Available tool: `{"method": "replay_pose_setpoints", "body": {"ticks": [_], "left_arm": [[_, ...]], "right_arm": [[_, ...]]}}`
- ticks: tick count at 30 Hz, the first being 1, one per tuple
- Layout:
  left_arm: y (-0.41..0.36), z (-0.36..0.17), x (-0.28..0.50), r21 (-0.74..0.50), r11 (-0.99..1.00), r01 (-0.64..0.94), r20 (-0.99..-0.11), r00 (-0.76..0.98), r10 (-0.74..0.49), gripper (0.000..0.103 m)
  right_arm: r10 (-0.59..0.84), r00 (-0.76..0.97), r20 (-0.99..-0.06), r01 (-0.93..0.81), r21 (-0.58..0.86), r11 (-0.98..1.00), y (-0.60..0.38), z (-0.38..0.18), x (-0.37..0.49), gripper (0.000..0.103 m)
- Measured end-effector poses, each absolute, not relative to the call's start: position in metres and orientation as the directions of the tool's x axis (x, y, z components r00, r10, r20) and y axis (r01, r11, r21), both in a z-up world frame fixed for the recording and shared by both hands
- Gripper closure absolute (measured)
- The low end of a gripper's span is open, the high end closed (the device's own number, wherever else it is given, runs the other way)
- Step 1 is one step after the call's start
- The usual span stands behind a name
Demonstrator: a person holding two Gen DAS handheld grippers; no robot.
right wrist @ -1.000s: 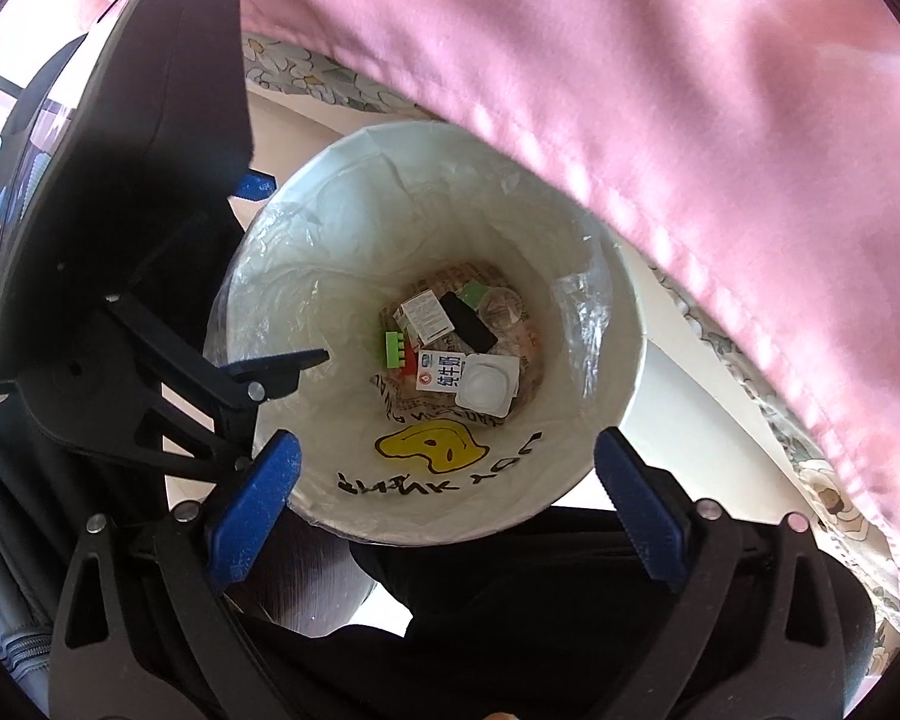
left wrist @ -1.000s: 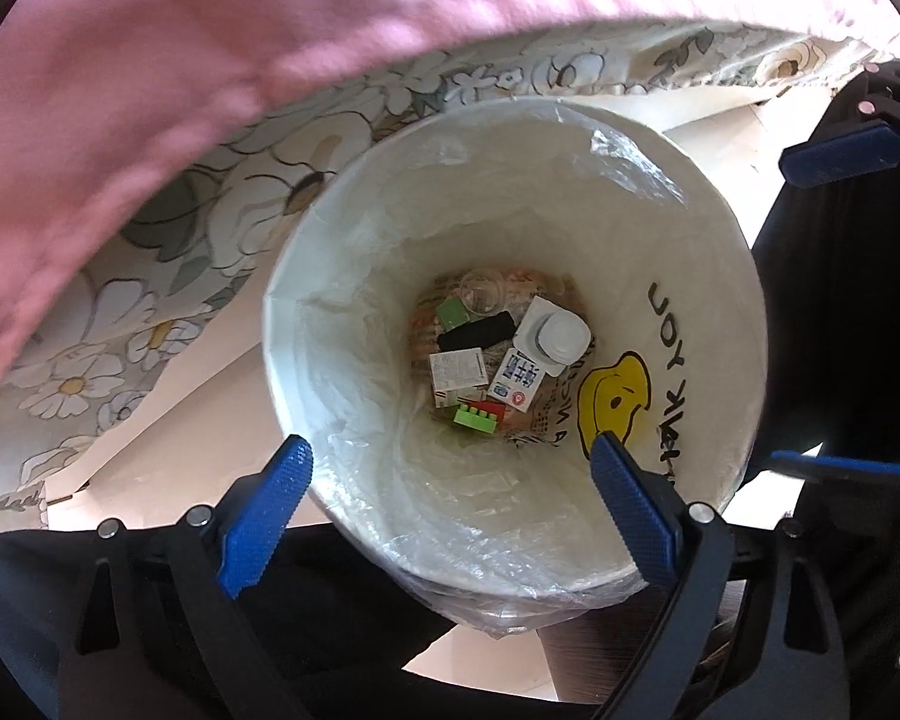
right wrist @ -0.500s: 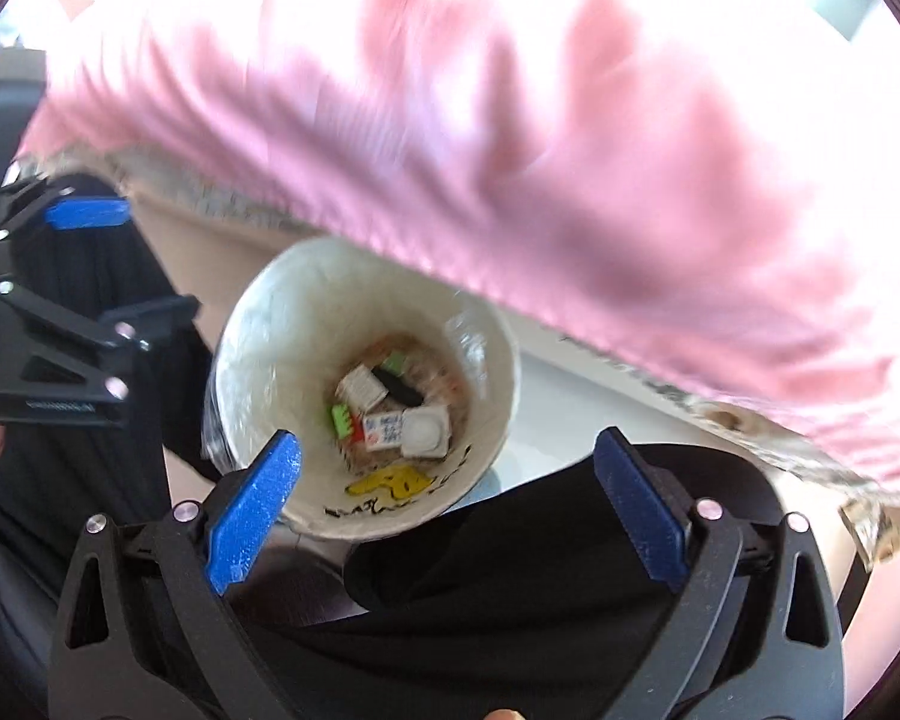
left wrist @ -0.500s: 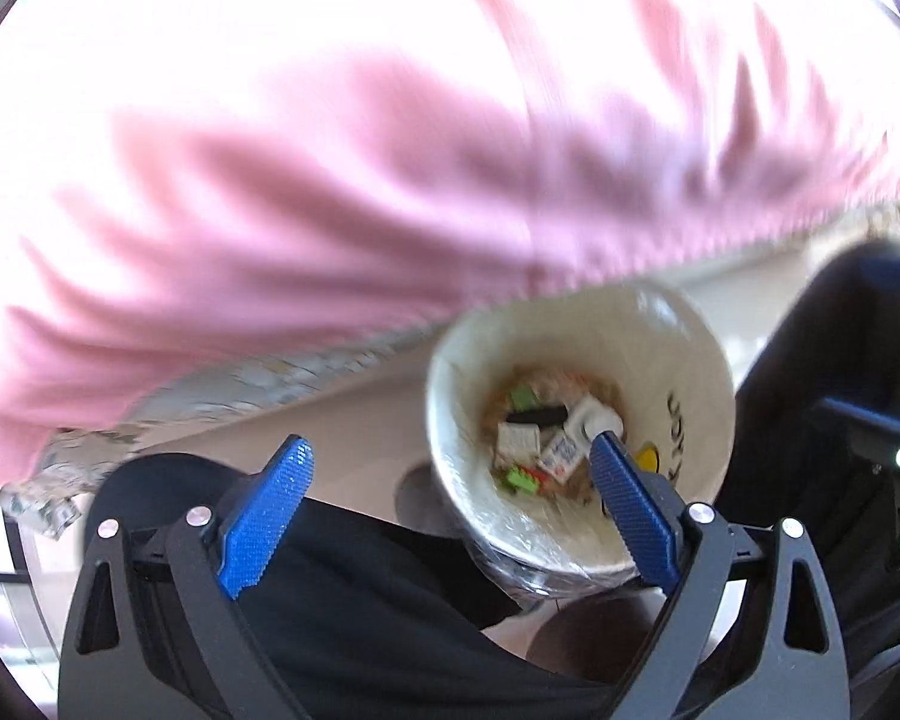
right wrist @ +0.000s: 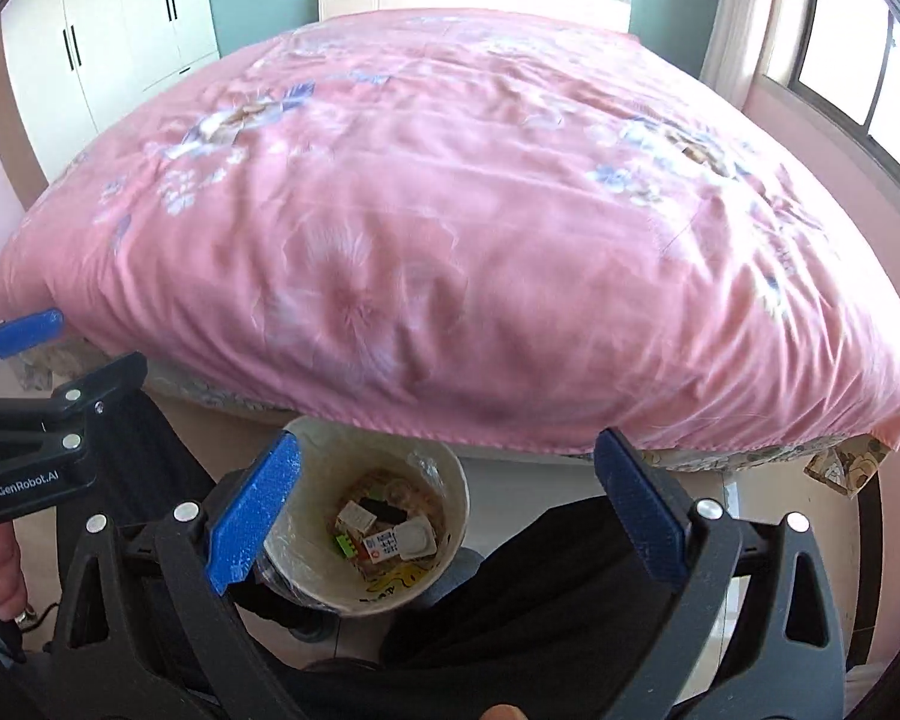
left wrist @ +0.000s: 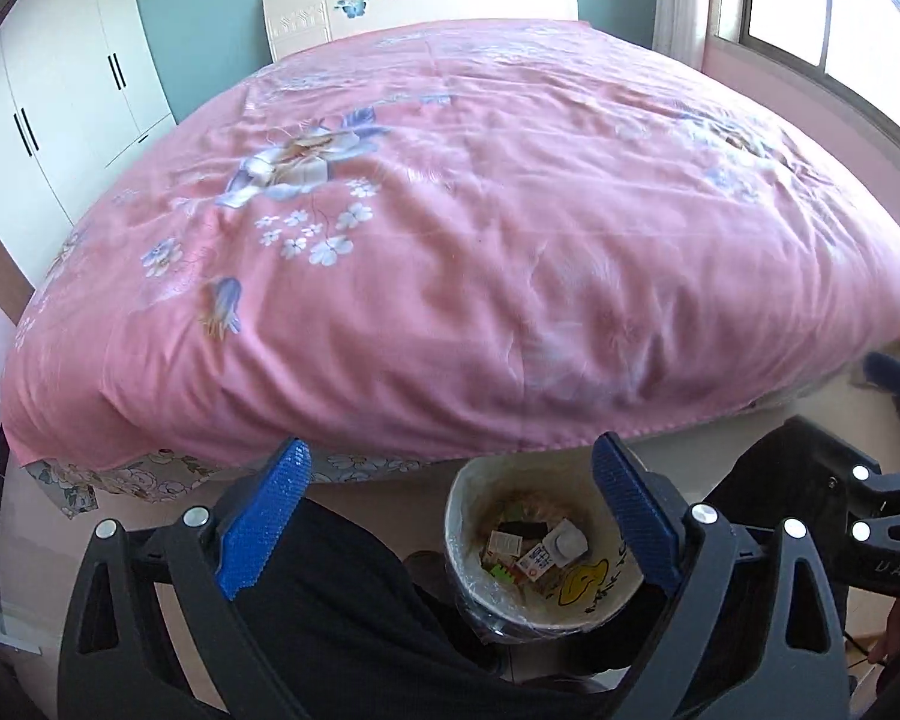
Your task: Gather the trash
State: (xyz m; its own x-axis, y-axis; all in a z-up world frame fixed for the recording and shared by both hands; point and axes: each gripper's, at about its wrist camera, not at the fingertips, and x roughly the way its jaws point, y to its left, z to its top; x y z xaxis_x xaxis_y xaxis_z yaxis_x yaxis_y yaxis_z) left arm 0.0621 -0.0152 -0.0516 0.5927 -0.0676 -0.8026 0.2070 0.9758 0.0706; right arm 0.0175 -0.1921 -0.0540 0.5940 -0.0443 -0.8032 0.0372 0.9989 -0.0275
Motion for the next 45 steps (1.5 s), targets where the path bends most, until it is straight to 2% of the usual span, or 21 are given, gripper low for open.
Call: {"method": "replay_pose_setpoints", "body": {"ticks": [10, 14, 19, 32, 45], "left_arm": [[-0.008, -0.002, 0.018, 0.037, 0.993, 0.116, -0.726, 0.685, -0.053, 0.005], [-0.006, 0.018, -0.001, 0.067, 0.997, 0.041, -0.685, 0.728, 0.016, 0.005], [-0.005, 0.028, -0.025, 0.086, 0.996, 0.003, -0.665, 0.745, 0.056, 0.005], [0.021, 0.031, -0.048, 0.075, 0.997, -0.028, -0.676, 0.733, 0.072, 0.005], [0.016, 0.032, -0.05, 0.071, 0.997, 0.016, -0.679, 0.734, 0.037, 0.005]], "right_arm": [[-0.085, 0.706, -0.703, 0.151, 0.032, 0.988, -0.185, 0.009, -0.033, 0.007], [-0.067, 0.724, -0.686, 0.171, 0.085, 0.982, -0.186, 0.022, -0.052, 0.007], [-0.08, 0.722, -0.687, 0.164, 0.057, 0.985, -0.177, 0.025, -0.068, 0.007], [-0.098, 0.742, -0.664, 0.185, 0.062, 0.981, -0.167, 0.035, -0.096, 0.007], [-0.078, 0.738, -0.67, 0.17, 0.073, 0.983, -0.167, 0.032, -0.097, 0.007]]}}
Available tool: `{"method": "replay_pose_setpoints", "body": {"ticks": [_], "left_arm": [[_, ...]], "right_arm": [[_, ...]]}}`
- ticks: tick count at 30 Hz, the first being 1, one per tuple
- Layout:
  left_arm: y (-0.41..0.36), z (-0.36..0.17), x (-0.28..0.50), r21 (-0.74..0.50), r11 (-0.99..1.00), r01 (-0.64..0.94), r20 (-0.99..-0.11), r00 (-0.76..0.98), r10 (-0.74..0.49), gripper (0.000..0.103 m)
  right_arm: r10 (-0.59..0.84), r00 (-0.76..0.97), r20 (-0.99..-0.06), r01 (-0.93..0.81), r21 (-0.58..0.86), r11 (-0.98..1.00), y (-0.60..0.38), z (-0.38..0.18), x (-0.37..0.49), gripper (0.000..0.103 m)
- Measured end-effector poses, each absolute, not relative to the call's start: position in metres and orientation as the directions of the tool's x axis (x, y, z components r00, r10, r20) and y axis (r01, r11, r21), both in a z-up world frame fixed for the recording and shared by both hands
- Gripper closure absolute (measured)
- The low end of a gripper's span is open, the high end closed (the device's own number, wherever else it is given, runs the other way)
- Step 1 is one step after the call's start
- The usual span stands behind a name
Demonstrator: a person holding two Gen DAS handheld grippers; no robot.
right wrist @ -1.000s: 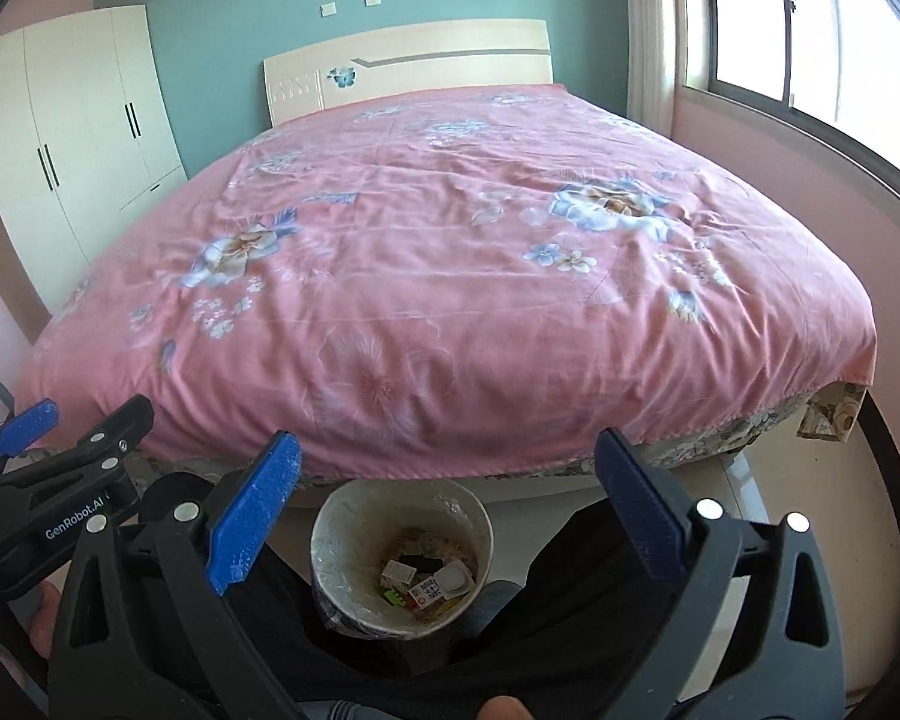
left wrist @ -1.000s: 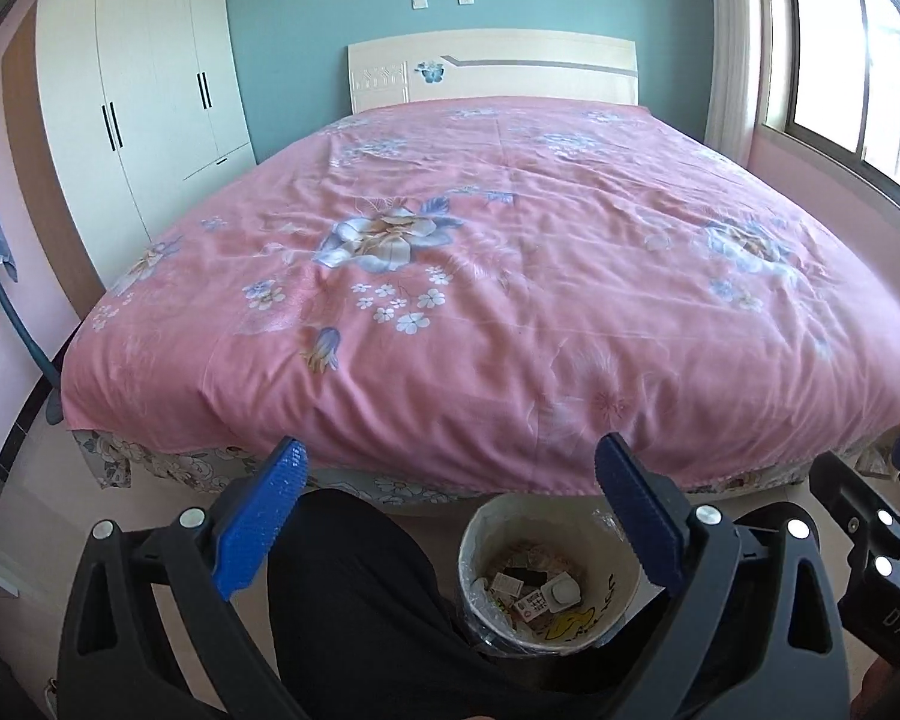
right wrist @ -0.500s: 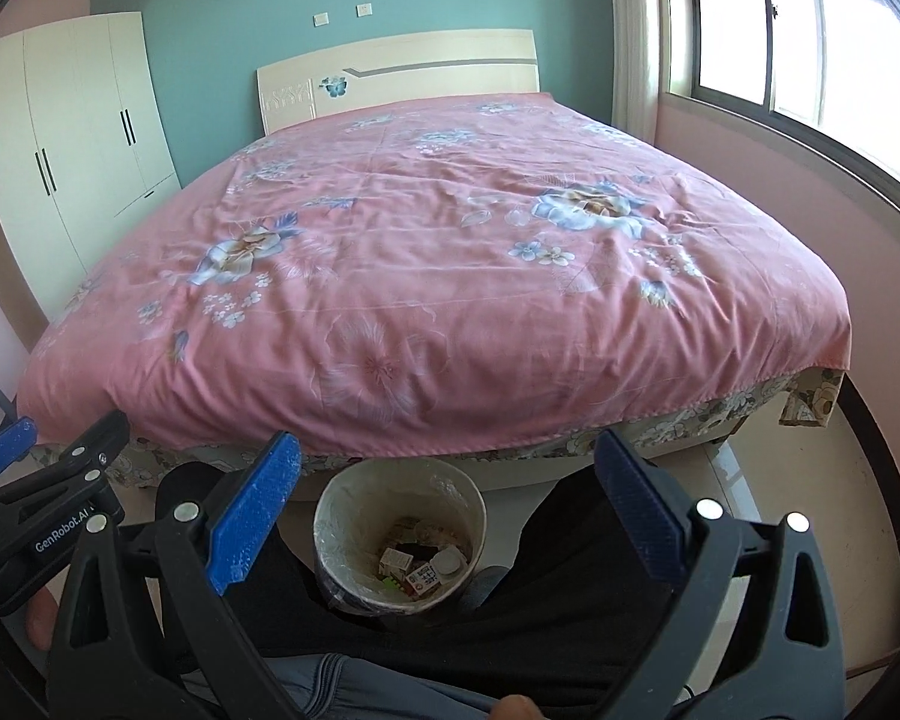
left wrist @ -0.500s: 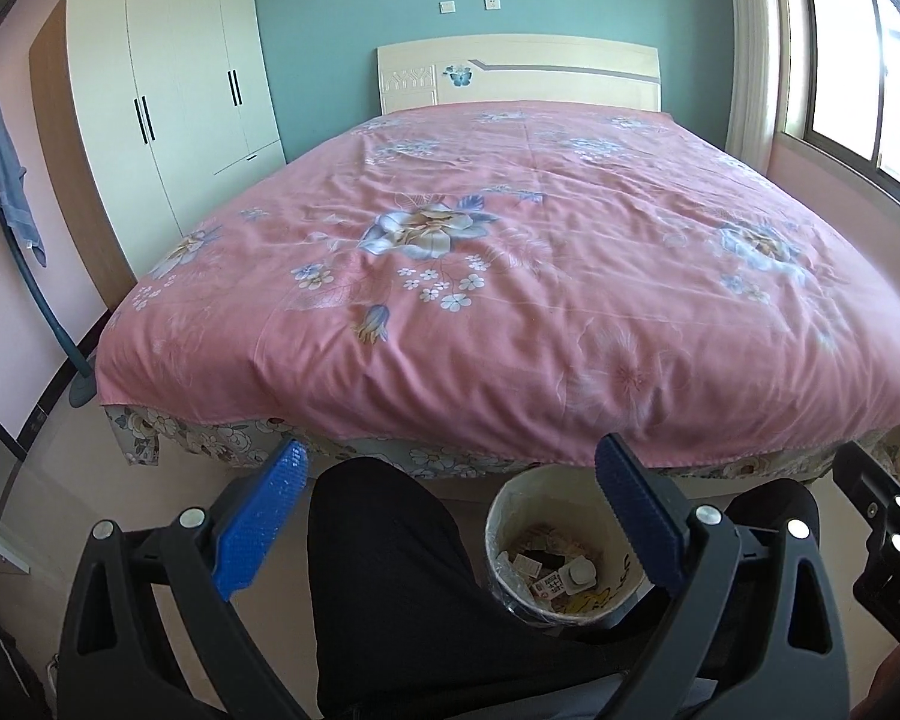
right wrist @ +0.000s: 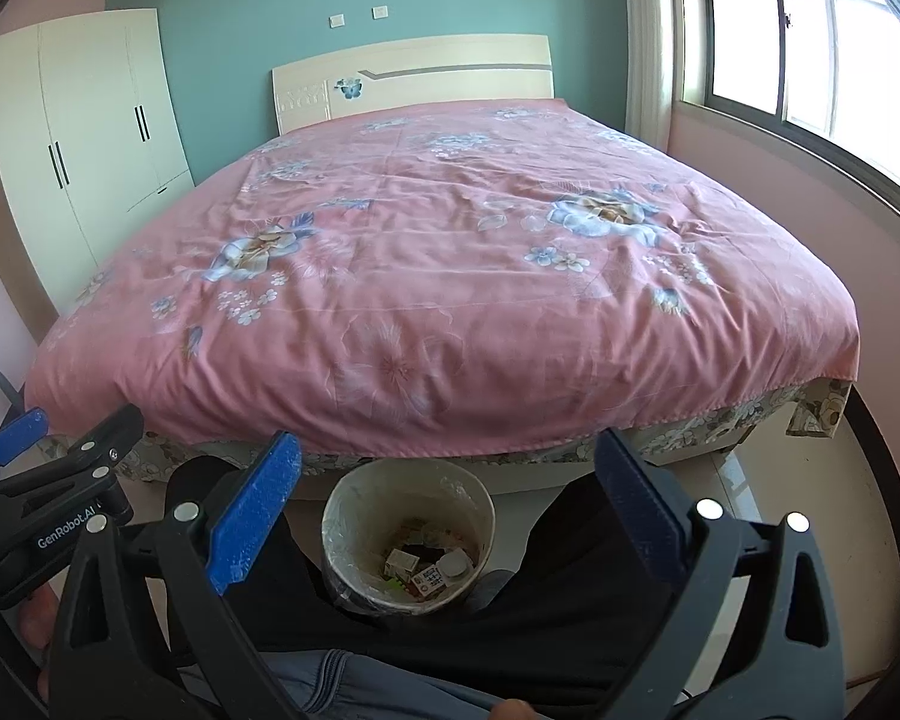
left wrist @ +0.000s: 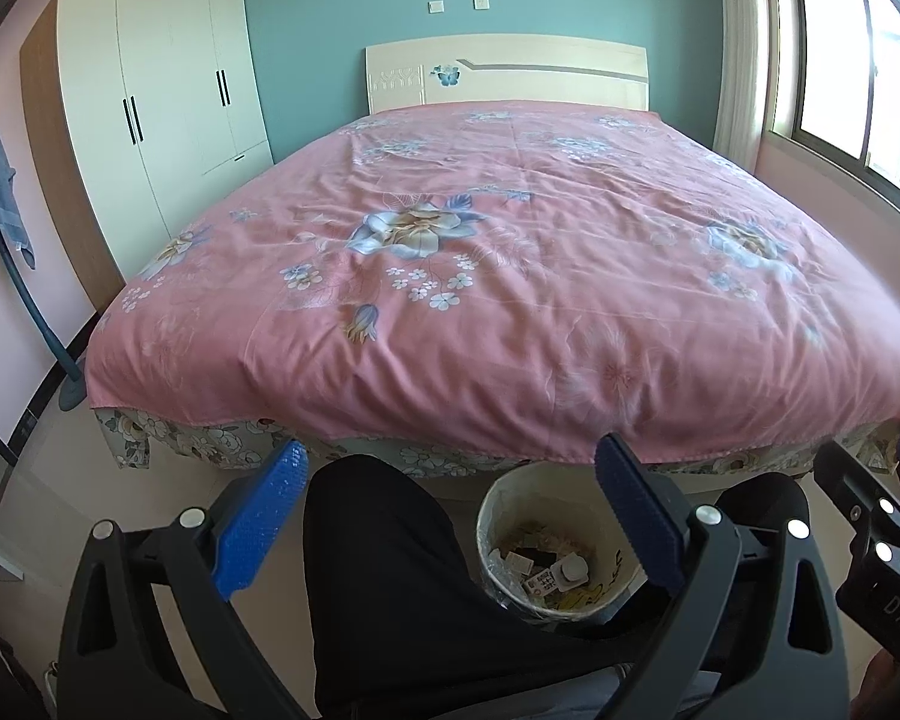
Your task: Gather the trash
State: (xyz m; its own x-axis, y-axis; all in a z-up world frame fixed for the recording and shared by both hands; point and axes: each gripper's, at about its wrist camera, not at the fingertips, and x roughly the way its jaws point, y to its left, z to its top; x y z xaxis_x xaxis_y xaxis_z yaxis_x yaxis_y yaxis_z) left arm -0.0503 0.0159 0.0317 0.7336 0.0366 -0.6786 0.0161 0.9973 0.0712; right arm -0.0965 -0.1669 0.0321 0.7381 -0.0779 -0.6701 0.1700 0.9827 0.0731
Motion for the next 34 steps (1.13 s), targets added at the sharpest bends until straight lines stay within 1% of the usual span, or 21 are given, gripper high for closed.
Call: {"method": "replay_pose_setpoints", "body": {"ticks": [24, 34], "left_arm": [[0.0155, 0.0298, -0.0467, 0.081, 0.997, 0.017, -0.686, 0.726, 0.043, 0.005], [0.0127, 0.0294, -0.0472, 0.085, 0.995, 0.055, -0.69, 0.724, 0.019, 0.005]], "right_arm": [[-0.045, 0.721, -0.692, 0.144, 0.086, 0.986, -0.1664, 0.0274, -0.0918, 0.007], [-0.044, 0.716, -0.696, 0.148, 0.09, 0.985, -0.1665, 0.0263, -0.0901, 0.007]]}}
